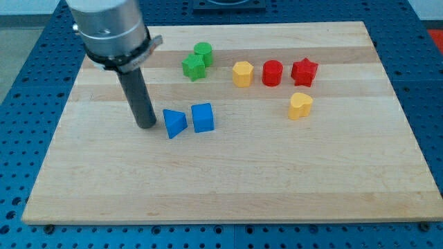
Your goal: Place the triangle left to the cube
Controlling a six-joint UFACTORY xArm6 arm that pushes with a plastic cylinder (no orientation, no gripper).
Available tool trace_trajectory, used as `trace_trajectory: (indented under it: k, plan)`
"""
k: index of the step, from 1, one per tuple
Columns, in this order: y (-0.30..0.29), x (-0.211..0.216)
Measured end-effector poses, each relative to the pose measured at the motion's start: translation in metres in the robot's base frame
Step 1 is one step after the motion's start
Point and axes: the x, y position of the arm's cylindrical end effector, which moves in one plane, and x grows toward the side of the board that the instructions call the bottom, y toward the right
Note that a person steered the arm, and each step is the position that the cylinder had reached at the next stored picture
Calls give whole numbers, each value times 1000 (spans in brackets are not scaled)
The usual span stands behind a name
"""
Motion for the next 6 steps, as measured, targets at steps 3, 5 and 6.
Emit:
trace_trajectory:
  k: [3, 5, 6]
  plan:
    - [-1, -138]
    - [93, -214]
    - [169, -212]
